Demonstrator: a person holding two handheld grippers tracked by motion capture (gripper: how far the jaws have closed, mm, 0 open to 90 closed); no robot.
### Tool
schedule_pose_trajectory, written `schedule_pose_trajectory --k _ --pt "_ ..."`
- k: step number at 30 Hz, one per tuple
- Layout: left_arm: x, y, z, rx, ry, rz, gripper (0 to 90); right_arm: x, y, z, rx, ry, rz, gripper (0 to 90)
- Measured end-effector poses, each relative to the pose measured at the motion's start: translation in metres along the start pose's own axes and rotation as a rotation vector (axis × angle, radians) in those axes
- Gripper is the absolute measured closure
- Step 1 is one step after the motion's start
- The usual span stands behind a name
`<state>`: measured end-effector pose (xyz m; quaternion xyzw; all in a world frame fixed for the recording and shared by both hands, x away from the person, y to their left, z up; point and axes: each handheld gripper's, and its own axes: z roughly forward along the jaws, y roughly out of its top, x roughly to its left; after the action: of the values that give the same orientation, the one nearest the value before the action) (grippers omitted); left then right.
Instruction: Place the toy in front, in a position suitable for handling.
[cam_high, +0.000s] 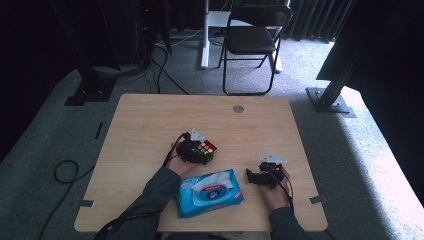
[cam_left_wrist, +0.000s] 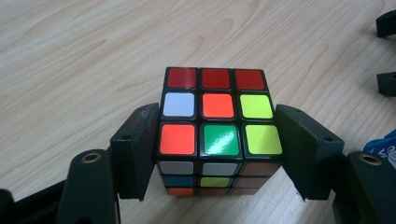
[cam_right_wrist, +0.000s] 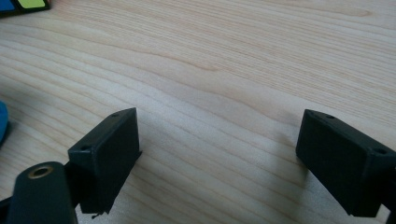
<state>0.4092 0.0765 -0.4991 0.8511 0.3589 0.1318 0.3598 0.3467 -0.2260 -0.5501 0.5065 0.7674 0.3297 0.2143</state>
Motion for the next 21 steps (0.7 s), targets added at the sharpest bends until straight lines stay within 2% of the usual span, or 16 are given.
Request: schedule_pose_trajectory --k 8,11,15,21 --pt "0.0017 -0.0029 -0.0002 0.031 0.006 0.007 33.9 0.0000 0.0000 0.0000 0.000 0.000 0.000 13.1" --pt "0.0005 -0.0032 -0.0006 0.042 0.008 0.028 33.8 0.0000 0.0000 0.0000 0.000 0.000 0.000 13.1" --pt "0.0011 -0.0040 -0.0025 0.051 -0.004 0.020 33.1 0.0000 0.0000 0.0000 0.000 0.000 0.000 13.1" --pt "0.0036 -0.0086 -0.0080 0.041 0.001 0.001 30.3 0.0003 -0.0001 -0.0001 -0.001 -0.001 0.001 13.1"
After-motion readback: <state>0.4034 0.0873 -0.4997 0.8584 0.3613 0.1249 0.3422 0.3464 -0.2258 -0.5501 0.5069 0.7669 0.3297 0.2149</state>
